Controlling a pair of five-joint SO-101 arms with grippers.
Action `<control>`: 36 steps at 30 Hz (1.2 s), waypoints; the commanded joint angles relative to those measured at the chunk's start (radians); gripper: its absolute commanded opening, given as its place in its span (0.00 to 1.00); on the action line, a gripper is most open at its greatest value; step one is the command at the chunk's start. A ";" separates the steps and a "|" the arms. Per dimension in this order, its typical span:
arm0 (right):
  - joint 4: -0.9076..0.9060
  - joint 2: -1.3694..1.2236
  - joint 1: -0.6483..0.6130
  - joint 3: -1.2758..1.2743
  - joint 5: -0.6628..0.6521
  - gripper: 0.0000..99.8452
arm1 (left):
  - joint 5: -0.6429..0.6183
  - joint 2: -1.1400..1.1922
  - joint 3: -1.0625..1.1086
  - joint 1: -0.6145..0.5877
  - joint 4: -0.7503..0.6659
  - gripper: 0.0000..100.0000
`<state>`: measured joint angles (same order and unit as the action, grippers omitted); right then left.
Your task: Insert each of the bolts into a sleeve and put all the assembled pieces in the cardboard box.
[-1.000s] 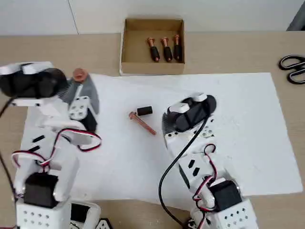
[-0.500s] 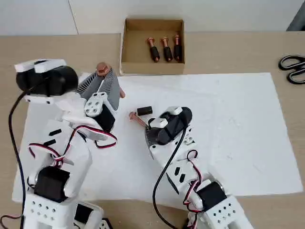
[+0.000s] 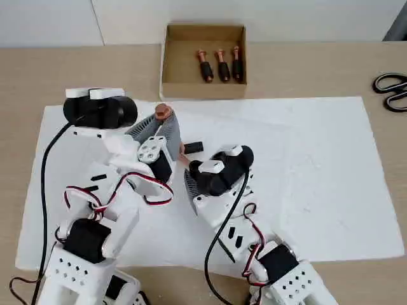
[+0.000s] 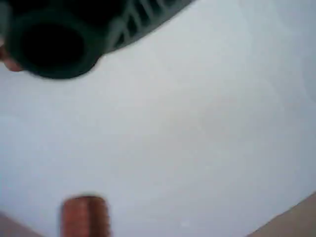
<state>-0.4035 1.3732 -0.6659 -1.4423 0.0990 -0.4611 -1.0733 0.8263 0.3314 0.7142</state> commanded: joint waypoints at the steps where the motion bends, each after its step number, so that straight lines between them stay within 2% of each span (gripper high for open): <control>1: 0.027 0.021 -0.005 0.006 0.011 0.01 | -0.008 -0.008 -0.005 0.015 -0.025 0.01; 9: 0.027 0.019 -0.005 0.005 0.011 0.01 | 0.031 -0.002 -0.005 0.054 0.002 0.01; 29: 0.027 0.019 -0.005 0.005 0.009 0.01 | 0.035 -0.008 0.061 0.118 0.002 0.01; 36: 0.027 0.019 -0.005 0.005 0.009 0.01 | 0.083 -0.008 0.062 0.129 0.003 0.01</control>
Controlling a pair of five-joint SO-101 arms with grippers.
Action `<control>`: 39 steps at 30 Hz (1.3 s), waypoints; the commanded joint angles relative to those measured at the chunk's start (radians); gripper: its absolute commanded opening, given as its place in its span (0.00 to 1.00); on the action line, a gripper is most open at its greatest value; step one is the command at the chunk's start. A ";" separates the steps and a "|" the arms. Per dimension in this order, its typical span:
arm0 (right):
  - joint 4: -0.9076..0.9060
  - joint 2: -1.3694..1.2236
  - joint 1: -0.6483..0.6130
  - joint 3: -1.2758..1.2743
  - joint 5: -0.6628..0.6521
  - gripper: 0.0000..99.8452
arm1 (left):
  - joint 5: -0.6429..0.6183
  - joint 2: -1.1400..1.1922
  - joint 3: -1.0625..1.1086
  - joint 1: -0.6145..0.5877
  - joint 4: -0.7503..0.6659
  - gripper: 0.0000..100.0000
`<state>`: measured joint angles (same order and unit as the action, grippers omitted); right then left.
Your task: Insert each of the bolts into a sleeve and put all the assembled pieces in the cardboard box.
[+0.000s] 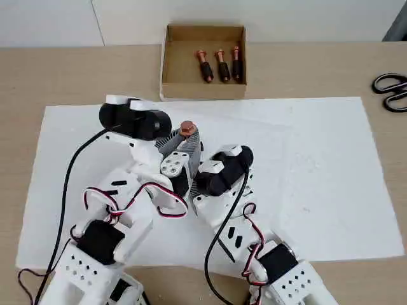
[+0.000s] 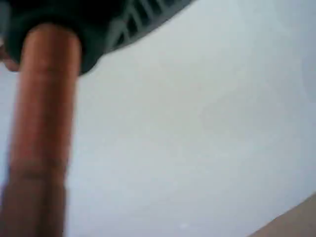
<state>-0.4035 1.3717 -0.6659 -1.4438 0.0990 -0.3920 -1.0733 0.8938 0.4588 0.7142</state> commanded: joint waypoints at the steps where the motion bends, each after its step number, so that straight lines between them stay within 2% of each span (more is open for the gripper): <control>1: 0.027 0.021 -0.005 0.006 0.009 0.01 | 0.015 -0.008 -0.005 0.002 0.006 0.01; 11: 0.028 0.021 -0.005 0.006 0.009 0.01 | 0.017 -0.008 -0.001 0.008 0.097 0.01; 17: 0.028 0.021 -0.005 0.006 0.009 0.01 | 0.058 -0.008 -0.001 0.009 0.150 0.01; 25: 0.028 0.021 -0.004 0.006 0.009 0.01 | 0.064 -0.002 0.008 0.009 0.155 0.01; 29: 0.028 0.021 -0.004 0.006 0.009 0.01 | 0.137 -0.003 0.067 0.025 0.152 0.01; 39: 0.028 0.021 -0.004 0.006 0.009 0.01 | 0.137 -0.002 0.087 0.035 0.132 0.01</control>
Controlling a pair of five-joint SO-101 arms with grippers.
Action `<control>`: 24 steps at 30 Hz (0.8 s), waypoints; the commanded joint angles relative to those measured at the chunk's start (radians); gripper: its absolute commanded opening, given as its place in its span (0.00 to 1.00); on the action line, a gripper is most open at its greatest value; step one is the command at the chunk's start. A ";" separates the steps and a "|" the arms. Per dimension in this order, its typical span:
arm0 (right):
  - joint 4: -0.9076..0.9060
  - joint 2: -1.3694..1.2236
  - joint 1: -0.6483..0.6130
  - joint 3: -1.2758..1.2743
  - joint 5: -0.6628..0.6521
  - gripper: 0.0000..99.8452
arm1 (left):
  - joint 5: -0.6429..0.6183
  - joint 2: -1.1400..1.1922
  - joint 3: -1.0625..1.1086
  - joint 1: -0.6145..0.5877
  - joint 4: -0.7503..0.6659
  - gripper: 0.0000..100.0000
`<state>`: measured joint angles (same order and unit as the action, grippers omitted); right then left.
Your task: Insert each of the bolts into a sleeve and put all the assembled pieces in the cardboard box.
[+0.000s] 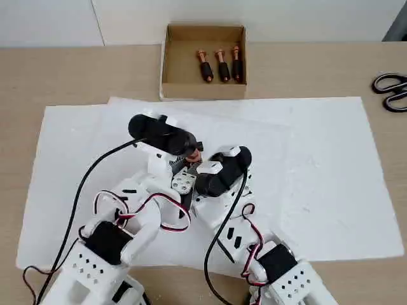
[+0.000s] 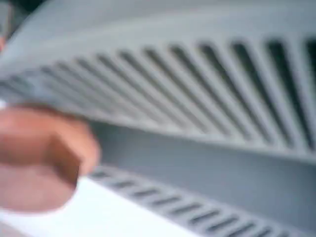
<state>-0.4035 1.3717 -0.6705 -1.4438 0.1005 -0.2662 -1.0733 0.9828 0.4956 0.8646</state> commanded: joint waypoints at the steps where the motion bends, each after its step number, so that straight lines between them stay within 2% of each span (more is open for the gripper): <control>1: 0.028 0.021 0.001 0.006 0.008 0.01 | 0.011 -0.002 -0.002 -0.002 -0.009 0.01; 4: 0.028 0.021 0.001 0.006 0.008 0.01 | 0.012 -0.003 -0.002 -0.002 0.031 0.02; 10: 0.028 0.021 0.001 0.006 0.008 0.01 | 0.008 -0.008 -0.010 -0.003 0.063 0.18; 17: 0.028 0.018 0.001 0.006 0.008 0.01 | 0.011 -0.009 -0.134 -0.008 0.209 0.19; 20: 0.028 0.015 0.004 0.006 0.008 0.01 | 0.012 -0.009 -0.209 -0.077 0.264 0.19; 24: 0.028 0.013 0.008 0.006 0.008 0.01 | 0.020 -0.009 -0.308 -0.230 0.336 0.20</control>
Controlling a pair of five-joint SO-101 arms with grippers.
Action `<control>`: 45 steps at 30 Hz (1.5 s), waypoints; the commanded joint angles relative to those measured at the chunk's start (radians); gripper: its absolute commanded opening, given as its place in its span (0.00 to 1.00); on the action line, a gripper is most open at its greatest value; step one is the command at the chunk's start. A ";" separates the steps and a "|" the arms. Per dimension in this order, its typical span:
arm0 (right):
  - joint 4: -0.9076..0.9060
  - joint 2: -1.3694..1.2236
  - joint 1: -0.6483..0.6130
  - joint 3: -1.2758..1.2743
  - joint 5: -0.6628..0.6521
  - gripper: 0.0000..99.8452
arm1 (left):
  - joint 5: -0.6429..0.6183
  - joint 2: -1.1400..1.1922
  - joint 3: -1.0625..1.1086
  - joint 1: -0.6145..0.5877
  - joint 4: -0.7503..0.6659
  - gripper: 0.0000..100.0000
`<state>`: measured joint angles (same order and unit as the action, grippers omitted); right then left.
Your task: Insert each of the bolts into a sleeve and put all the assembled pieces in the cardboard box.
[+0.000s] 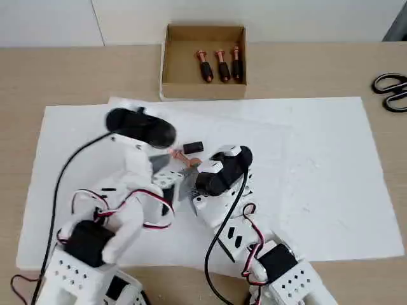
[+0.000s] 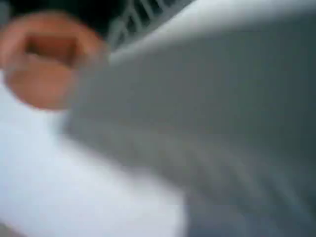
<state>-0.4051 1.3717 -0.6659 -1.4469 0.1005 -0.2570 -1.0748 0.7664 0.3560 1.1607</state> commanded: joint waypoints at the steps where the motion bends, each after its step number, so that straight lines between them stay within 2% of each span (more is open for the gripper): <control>1: 0.030 0.013 0.013 0.009 0.008 0.01 | 0.038 -0.008 -0.104 -0.137 0.058 0.20; 4: 0.022 0.013 0.077 0.009 0.008 0.01 | 0.218 -0.006 -0.104 -0.288 0.097 0.20; 6: 0.019 0.012 0.140 0.009 0.008 0.01 | 0.287 -0.006 -0.088 -0.365 0.118 0.20; 11: -0.030 0.010 0.283 0.097 0.006 0.01 | 0.325 -0.006 -0.018 -0.448 0.144 0.20; 16: -0.211 -0.105 0.335 0.396 -0.034 0.01 | 0.325 -0.006 0.067 -0.446 0.150 0.20; 23: -0.223 -0.556 0.337 0.830 -0.094 0.01 | 0.325 -0.006 0.093 -0.451 0.150 0.19; 32: -0.044 -1.351 0.337 1.438 -0.098 0.01 | 0.325 -0.006 0.094 -0.453 0.158 0.19; 37: -0.022 -1.744 0.337 1.829 -0.095 0.01 | 0.325 -0.006 0.105 -0.453 0.157 0.19; 45: -0.027 -2.138 0.334 2.279 -0.094 0.01 | 0.327 -0.006 0.139 -0.454 0.153 0.19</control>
<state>-0.4588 -0.7165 -0.3360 0.6337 0.0130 0.0637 -1.0748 0.9091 -0.0905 1.3142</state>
